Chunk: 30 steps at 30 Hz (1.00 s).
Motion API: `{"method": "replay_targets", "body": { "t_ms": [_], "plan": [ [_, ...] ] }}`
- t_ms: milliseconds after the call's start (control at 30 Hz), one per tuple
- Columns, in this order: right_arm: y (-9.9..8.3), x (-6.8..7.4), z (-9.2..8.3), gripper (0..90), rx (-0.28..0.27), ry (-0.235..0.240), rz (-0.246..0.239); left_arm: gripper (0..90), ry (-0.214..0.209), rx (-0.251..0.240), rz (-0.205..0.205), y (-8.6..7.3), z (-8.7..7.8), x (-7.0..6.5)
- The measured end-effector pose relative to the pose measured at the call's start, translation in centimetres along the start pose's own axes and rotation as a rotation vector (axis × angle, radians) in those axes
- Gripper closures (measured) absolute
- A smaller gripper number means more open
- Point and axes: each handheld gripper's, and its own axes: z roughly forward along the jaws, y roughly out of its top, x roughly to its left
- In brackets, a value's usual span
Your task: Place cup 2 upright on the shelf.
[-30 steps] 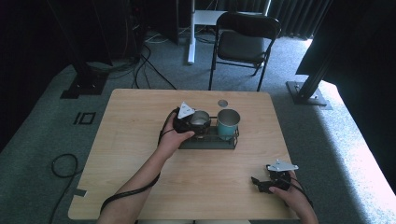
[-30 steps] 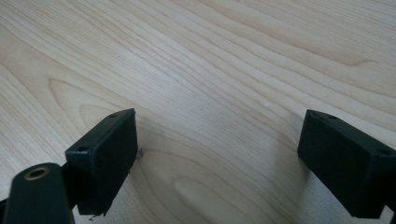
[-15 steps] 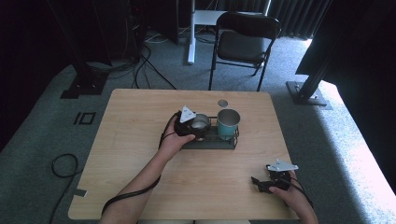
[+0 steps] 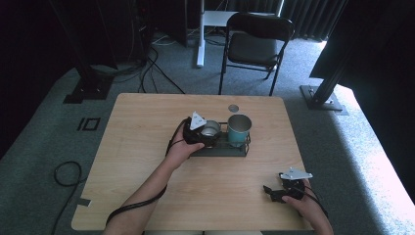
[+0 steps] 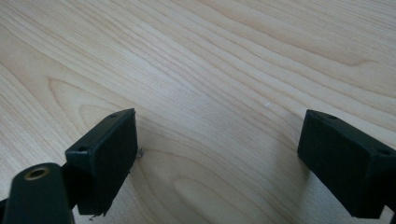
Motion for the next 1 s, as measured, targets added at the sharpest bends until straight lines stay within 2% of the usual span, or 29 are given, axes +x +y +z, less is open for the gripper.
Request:
{"method": "replay_targets", "body": {
  "t_ms": [67, 167, 400, 500, 600, 1000],
  "plan": [
    [0.0, 0.0, 0.0, 11.5, 0.000, 0.000, 0.000, 2.3, -0.009, 0.005, 0.011, 0.1, -0.2, 0.0],
    [0.0, 0.0, 0.0, 11.6, 0.000, 0.000, 0.000, 2.3, -0.001, 0.001, 0.008, 0.3, -0.5, -0.1],
    [0.0, 0.0, 0.0, 11.5, 0.000, 0.000, 0.000, 2.3, 0.018, -0.002, -0.048, 0.6, -1.3, 0.2],
    [0.0, 0.0, 0.0, 11.5, 0.000, 0.000, 0.000, 2.3, 0.029, -0.007, -0.040, 0.8, -1.9, 0.3],
    [0.0, 0.0, 0.0, 11.5, 0.000, 0.000, 0.000, 2.3, 0.034, -0.015, -0.052, 0.9, -2.4, 0.5],
    [0.0, 0.0, 0.0, 11.5, 0.000, 0.000, 0.000, 2.3, 0.034, -0.017, -0.055, 0.7, -4.1, 0.8]
  ]
}}
